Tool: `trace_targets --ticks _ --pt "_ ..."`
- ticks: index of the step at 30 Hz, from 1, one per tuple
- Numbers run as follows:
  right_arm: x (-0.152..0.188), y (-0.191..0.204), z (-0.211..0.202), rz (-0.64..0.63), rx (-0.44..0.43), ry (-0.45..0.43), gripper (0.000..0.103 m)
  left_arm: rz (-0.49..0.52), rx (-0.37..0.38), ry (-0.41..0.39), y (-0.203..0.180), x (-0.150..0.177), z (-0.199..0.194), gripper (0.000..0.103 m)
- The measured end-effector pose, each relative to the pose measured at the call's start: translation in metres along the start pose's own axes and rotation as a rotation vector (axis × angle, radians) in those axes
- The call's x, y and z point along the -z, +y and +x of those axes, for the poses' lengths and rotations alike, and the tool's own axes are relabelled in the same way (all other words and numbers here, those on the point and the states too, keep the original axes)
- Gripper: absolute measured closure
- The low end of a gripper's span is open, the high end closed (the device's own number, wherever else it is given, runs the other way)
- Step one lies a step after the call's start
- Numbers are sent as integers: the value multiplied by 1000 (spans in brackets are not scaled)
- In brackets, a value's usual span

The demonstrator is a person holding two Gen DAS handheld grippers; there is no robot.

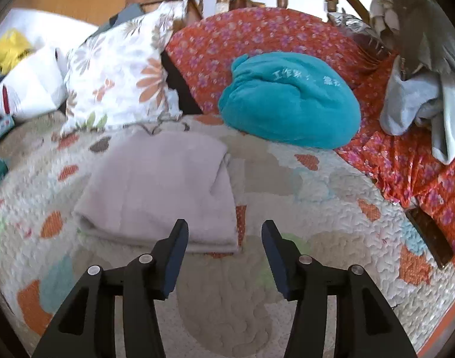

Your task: Fold small clothes

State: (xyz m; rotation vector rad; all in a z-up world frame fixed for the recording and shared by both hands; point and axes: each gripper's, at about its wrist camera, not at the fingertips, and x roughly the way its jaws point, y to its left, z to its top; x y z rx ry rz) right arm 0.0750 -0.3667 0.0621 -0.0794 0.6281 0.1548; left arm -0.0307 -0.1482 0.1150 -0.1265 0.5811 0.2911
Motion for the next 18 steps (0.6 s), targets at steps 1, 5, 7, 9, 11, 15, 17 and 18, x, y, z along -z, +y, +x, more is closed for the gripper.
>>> trace_targets --ticks 1,5,7,9,11,15,17,18 --pt "-2 1 -6 9 -13 -21 41 7 -27 -18 -1 -1 -5 3" --pt "-7 12 -21 -6 -39 -77 33 0 -48 -51 -2 -7 -16 0" --pt "-9 19 -24 -31 -46 -85 29 -5 -26 -59 -4 -11 -18 0" --pt "-8 23 -25 -47 -68 -77 21 -1 -1 -86 -8 -14 -20 0" --pt "-6 27 -23 -66 -91 -59 18 21 23 -93 -15 -15 -16 0" --pt "0 28 -16 -96 -77 -25 18 86 77 -18 -31 -6 12 0" --pt "3 24 -9 -94 -66 7 18 90 95 19 -34 0 28 0" --pt "5 22 -6 -87 -59 22 18 89 103 42 -36 3 38 0"
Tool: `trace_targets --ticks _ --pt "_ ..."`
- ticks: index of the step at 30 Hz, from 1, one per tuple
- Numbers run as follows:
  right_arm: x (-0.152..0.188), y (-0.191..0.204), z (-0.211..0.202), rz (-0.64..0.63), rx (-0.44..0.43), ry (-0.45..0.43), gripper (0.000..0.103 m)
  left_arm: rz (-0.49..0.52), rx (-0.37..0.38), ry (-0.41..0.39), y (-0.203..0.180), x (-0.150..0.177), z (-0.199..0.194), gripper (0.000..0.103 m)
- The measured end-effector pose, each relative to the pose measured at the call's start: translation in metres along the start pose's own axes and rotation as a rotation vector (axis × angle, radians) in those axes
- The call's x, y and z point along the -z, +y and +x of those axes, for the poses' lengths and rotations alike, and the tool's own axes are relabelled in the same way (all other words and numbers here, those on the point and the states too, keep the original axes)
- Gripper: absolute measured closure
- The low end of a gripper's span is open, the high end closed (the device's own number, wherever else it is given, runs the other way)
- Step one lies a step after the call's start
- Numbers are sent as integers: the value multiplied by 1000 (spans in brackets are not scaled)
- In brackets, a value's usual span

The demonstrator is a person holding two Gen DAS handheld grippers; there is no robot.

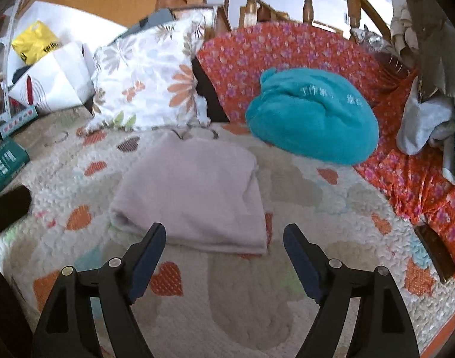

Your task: Fold small clothes

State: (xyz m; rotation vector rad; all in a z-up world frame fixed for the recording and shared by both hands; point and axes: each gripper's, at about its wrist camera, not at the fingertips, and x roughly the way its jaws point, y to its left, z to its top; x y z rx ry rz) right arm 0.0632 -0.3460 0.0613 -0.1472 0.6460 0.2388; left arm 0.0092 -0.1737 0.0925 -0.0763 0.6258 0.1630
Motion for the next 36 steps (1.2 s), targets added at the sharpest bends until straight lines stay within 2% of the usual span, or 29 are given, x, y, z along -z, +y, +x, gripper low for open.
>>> trace_targets --ticks 4,7,10,13,20,30,36 --pt "7 -14 18 59 24 80 18 -18 10 73 7 22 36 0" --pt "11 -18 32 92 22 121 18 -1 -32 114 14 41 59 0" --pt "16 -10 46 68 34 146 18 -27 -21 202 20 52 82 0" --pt "21 -3 56 56 24 173 18 -50 -13 241 23 56 92 0" --pt "31 -3 65 58 43 182 18 -57 -2 290 22 63 104 0" --pt "36 -23 42 148 81 175 18 -62 -11 290 21 64 106 0" --pt "41 -19 43 134 86 194 18 -70 -12 305 20 66 103 0"
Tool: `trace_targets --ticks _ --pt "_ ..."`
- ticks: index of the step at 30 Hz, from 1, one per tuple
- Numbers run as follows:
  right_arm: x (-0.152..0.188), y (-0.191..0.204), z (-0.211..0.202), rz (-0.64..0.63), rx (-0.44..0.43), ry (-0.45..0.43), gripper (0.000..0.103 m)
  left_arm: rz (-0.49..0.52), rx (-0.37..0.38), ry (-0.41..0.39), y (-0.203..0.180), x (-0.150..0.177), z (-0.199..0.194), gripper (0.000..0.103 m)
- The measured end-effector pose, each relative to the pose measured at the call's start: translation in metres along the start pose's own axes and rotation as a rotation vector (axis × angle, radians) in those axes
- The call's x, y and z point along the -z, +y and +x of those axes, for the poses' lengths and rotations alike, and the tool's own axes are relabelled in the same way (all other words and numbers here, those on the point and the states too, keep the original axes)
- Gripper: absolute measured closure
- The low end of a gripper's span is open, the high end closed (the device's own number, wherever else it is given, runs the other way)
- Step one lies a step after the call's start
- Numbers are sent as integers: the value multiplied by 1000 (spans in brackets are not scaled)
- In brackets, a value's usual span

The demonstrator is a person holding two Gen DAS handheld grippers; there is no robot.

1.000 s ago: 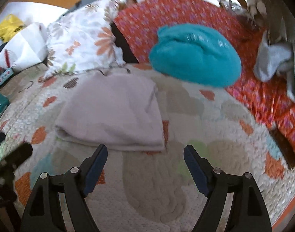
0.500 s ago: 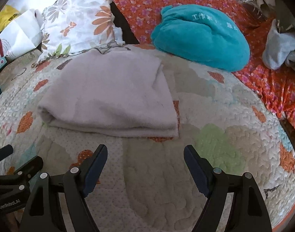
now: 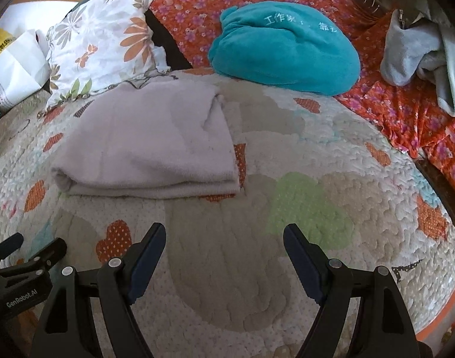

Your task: Fold small clothes

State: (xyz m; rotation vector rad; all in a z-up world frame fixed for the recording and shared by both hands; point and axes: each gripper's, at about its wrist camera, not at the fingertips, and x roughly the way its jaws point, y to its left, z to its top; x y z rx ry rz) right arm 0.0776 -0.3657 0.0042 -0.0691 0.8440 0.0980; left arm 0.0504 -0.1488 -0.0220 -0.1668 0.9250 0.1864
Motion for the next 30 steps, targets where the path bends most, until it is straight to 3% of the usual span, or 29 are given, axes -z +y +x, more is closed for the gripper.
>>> trace_targets --ticks 5,14,30 --pt "4 4 0 -24 10 1 18 20 14 27 0 -1 -3 0" --pt "8 9 2 -60 19 -3 18 37 -16 -72 -4 7 -32 0" --pt "10 15 2 -84 22 -2 18 17 17 -45 -1 8 -31 0"
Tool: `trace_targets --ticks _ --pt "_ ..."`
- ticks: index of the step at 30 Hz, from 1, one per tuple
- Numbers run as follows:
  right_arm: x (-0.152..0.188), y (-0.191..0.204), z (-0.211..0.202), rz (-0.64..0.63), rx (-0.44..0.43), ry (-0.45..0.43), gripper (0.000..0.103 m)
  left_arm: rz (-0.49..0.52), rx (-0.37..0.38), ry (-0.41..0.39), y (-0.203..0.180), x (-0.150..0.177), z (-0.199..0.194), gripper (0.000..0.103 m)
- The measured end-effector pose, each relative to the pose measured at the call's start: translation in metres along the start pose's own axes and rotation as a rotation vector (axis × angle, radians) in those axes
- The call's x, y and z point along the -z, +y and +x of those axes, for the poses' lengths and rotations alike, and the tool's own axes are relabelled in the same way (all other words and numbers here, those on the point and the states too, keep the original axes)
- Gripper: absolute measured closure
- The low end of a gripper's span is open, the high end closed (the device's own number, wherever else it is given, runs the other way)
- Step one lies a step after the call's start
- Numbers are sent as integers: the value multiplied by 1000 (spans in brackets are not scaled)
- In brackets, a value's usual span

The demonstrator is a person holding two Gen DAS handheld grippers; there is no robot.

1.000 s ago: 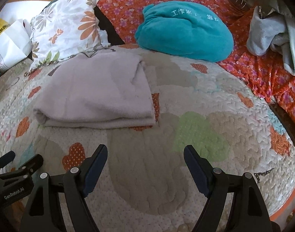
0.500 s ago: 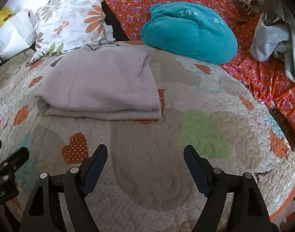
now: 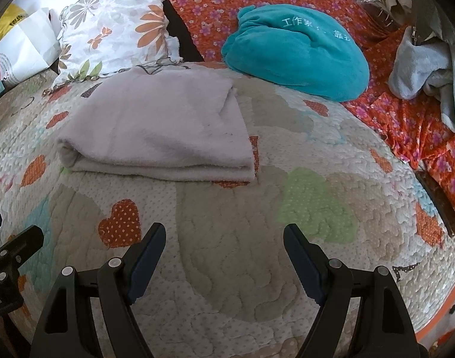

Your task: Fold small clothes

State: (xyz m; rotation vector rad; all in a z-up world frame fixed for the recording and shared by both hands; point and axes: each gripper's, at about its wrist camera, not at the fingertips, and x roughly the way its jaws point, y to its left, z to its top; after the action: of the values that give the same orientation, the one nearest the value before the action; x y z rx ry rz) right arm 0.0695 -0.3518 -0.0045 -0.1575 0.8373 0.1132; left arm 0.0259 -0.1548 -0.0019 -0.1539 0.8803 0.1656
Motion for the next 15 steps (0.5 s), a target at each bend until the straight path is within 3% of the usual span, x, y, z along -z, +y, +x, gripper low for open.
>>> trace_targets --ticks 15 --pt "0 1 3 -10 -2 4 18 -1 1 28 0 1 5 0"
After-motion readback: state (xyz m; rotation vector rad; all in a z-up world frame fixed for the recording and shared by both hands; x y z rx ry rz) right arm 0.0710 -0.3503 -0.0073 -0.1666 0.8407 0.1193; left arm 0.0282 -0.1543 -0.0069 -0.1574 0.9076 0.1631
